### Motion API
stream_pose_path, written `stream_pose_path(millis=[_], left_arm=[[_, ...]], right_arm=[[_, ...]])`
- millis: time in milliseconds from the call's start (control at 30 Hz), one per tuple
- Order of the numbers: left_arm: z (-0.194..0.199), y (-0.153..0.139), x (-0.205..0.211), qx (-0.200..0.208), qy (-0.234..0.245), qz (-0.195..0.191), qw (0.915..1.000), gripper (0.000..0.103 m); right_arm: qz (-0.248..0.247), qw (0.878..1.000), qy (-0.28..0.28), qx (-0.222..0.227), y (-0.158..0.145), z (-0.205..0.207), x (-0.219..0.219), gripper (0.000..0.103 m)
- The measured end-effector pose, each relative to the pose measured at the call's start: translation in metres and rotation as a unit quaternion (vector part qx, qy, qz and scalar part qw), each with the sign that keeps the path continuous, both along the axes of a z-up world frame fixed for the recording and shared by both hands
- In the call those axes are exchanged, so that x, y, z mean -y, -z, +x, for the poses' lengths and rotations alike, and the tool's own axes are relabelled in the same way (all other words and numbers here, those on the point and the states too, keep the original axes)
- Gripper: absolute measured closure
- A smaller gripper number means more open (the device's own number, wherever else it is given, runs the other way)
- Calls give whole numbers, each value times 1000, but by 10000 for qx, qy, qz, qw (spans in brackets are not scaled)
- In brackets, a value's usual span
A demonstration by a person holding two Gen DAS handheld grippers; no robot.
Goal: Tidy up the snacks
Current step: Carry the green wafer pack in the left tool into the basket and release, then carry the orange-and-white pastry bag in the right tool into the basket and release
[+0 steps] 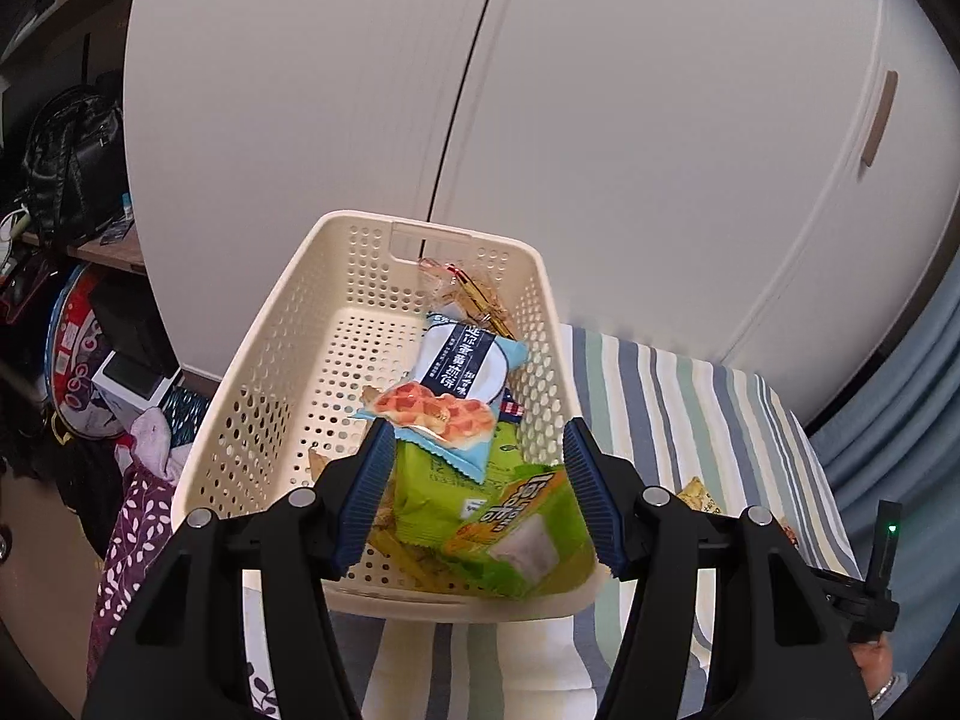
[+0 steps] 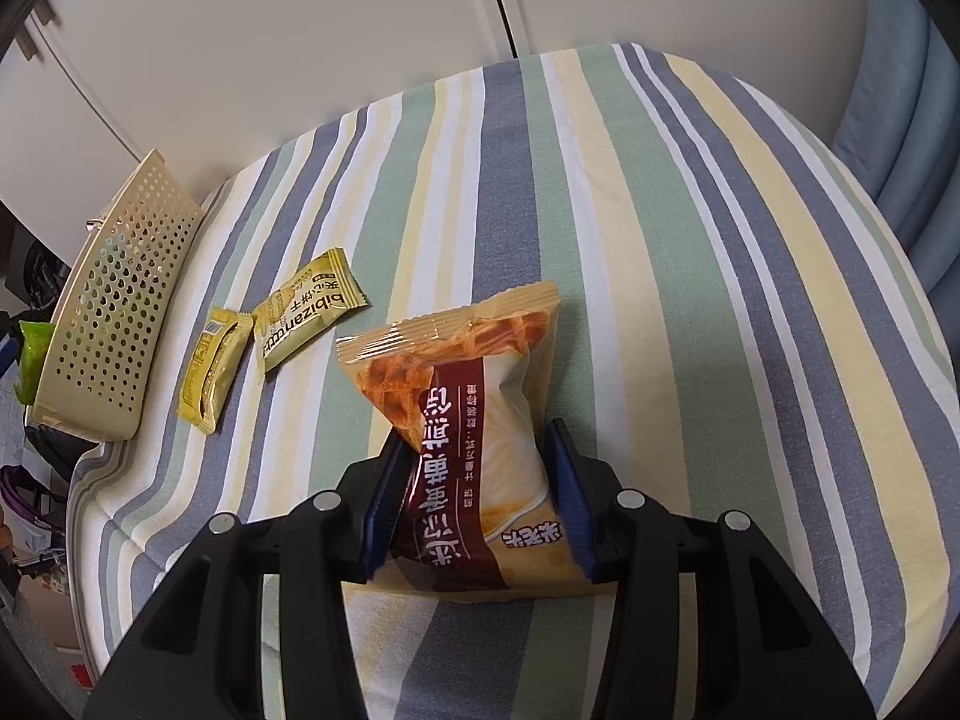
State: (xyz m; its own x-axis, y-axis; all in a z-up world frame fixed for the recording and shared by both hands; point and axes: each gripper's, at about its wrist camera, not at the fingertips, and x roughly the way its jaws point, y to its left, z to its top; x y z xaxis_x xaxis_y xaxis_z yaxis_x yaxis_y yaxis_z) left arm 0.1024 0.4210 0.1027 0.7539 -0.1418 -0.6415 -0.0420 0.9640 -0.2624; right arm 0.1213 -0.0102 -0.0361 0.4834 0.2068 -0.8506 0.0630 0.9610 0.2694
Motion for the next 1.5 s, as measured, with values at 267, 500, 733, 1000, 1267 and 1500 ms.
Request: stream_pose_path(millis=[267,500,733,1000,1267,1500], left_arm=[[0,14,-2,-133,60,-92,9999,16],[0,22,18,-195,369,243,9988,15],[9,24,3,-135,-99,330,9993,9],[20,28,-29,-276,-1114,902,9893,9],[7,31,-29,-61,-1079,514,9928,9],[-3,24,-14,199,-888,465,9948,5]], right_arm=[[-98,10000,-8,-14,0,1,-4,57],[-103,9999,-6,-21,0,1,-5,57],[-75,10000,-1,-18,0,1,-5,57],[-103,9999,-7,-23,1,1,-5,57],[-122,9999,13,-20,0,2,-6,58],[-259,9996,61,131,-10,-3,-7,60]])
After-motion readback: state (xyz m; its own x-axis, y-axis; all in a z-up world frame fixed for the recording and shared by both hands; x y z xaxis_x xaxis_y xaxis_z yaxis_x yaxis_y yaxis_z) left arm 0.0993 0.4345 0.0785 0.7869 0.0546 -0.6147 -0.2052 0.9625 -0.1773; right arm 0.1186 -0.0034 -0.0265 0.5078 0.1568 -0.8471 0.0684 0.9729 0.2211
